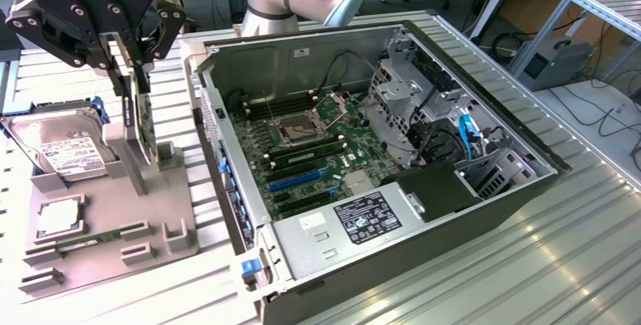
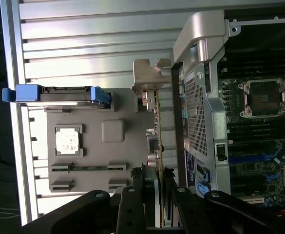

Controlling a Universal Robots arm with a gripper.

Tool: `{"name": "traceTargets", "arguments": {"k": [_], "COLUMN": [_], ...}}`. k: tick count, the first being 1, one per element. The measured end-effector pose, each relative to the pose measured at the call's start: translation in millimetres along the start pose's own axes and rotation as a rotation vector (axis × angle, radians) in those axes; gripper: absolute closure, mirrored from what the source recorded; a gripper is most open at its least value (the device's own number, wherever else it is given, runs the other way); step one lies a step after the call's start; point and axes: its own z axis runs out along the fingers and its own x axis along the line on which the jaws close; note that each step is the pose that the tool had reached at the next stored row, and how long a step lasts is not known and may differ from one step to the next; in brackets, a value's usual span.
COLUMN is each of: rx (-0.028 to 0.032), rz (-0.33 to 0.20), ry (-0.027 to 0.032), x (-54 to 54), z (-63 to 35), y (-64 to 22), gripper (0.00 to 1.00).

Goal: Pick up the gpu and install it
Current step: 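Pick up the gpu and move the gpu toward the slot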

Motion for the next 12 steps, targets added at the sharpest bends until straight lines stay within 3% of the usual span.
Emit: {"name": "traceTargets", "arguments": {"k": [12], "rx": [-0.0001], "rz": [0.0], "ry": [0.0], "x": [-0.1], "z": [-2.7], "y": [0.1], "gripper": [0.73]}}
